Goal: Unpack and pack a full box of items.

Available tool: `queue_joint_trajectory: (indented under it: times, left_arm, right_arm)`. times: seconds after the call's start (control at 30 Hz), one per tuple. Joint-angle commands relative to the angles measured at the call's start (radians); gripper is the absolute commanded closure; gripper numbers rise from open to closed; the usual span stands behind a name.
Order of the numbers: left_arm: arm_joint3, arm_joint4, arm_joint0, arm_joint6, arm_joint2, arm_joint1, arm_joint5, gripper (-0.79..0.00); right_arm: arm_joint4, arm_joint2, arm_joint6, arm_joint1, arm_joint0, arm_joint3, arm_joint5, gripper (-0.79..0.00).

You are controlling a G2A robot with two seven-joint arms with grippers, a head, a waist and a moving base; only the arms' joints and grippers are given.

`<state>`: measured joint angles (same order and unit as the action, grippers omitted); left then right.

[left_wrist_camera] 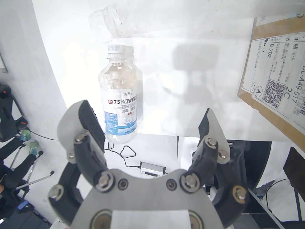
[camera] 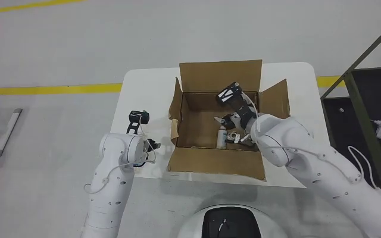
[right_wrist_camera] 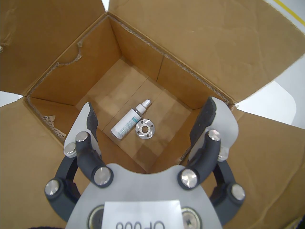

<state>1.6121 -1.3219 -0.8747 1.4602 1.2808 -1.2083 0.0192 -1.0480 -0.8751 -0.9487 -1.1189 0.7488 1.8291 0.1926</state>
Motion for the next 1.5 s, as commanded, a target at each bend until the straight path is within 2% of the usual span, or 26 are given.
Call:
queue_joint_trajectory:
  times: [0.0,0.2,0.4,0.47,0.77,0.87,0.97,1.2,1.47]
  left_arm:
    - [0.000,0.000,0.000,0.000,0.000,0.000,0.000,-0.785]
    - [0.000,0.000,0.000,0.000,0.000,0.000,0.000,-0.785]
    - [0.000,0.000,0.000,0.000,0.000,0.000,0.000,-0.785]
    - [0.000,0.000,0.000,0.000,0.000,0.000,0.000,-0.785]
    - [0.000,0.000,0.000,0.000,0.000,0.000,0.000,-0.785]
    - [0.000,0.000,0.000,0.000,0.000,0.000,0.000,-0.785]
    - [0.000,0.000,0.000,0.000,0.000,0.000,0.000,-0.785]
    - [0.000,0.000,0.000,0.000,0.000,0.000,0.000,-0.785]
    - [0.000,0.000,0.000,0.000,0.000,0.000,0.000,-0.785]
  right_arm:
    - [-0.024,0.037,-0.027,-0.016,-0.015,-0.012,0.073,-0.785]
    - [-0.008,0.185,-0.103,-0.094,-0.089,-0.108,0.357,-0.785]
    - [-0.032,0.291,-0.150,-0.168,-0.162,-0.239,0.529,-0.785]
    - [-0.034,0.299,-0.134,-0.183,-0.167,-0.277,0.544,-0.785]
    - [-0.034,0.299,-0.134,-0.183,-0.167,-0.277,0.544,-0.785]
    - [-0.036,0.270,-0.095,-0.179,-0.151,-0.270,0.494,-0.785]
    - [-0.007,0.240,-0.080,-0.184,-0.129,-0.295,0.506,-0.785]
    - [0.056,0.249,-0.078,-0.225,-0.140,-0.410,0.535,-0.785]
    - [0.135,0.262,-0.057,-0.278,-0.172,-0.542,0.512,-0.785]
